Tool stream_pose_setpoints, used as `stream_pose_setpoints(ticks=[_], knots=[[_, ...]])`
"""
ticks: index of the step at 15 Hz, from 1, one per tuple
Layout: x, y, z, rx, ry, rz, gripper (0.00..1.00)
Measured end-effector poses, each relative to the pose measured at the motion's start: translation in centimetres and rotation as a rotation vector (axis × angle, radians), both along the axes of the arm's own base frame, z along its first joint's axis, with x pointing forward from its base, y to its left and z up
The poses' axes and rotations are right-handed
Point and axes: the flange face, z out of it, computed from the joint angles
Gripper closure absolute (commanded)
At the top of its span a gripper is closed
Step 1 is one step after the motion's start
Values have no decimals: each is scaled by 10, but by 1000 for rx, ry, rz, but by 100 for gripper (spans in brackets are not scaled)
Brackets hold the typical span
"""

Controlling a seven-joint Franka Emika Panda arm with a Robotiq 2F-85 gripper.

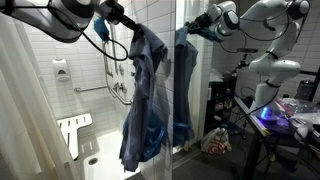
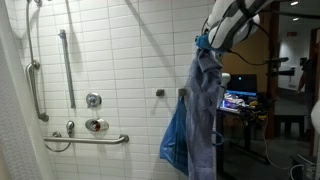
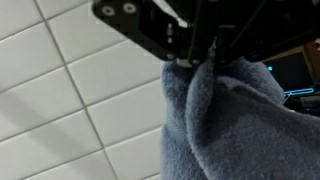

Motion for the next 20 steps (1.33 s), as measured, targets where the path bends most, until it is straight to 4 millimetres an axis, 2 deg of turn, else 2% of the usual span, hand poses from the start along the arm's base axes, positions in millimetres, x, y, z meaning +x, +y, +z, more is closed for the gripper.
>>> stream_pose_setpoints(ticks=[4,8,11,16,20], knots=[[2,0,5,-6,-45,-69,99],[15,-1,3,3,-67,-121,99],[26,-10,4,3,-84,-164,99],[42,-24,20,-11,-142,-225,99],[53,-19,34,-39,-188,-245,99]])
